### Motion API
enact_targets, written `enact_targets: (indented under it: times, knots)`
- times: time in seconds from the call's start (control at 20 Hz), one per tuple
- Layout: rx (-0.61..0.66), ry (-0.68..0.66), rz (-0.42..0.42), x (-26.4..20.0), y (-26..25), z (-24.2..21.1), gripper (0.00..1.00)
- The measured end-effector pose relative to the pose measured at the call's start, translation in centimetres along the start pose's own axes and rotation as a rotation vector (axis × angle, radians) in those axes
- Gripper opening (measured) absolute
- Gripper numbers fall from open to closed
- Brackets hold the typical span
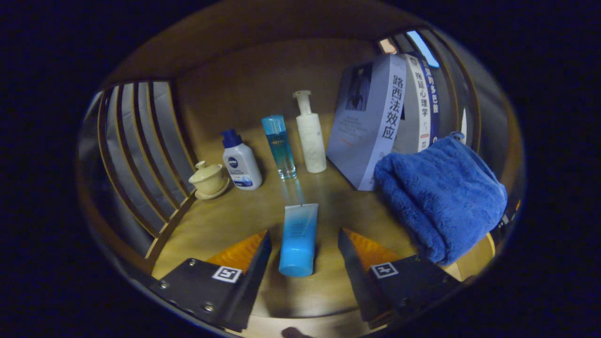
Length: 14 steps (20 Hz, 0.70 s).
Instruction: Pull open the drawer, take out the items inside it, and place them on the countertop above the cabinet.
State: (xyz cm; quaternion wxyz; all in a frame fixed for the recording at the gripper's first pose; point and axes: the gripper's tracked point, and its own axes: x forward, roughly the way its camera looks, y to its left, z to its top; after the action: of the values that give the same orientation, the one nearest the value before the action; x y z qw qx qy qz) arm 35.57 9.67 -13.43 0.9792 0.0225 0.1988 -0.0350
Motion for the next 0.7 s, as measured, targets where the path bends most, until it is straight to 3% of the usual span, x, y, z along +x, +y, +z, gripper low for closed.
enact_targets:
  times: [0.1,0.6,0.7]
  knots:
    - [-0.039,-0.049,0.009,-2.6,0.1,0.7,0.98]
    - [-0.027,-0.220,0.034,-18.8,-1.3,-0.2,0.99]
    - [-0.062,-0.259,-0.002,-21.9,-3.1,-0.7,0.99]
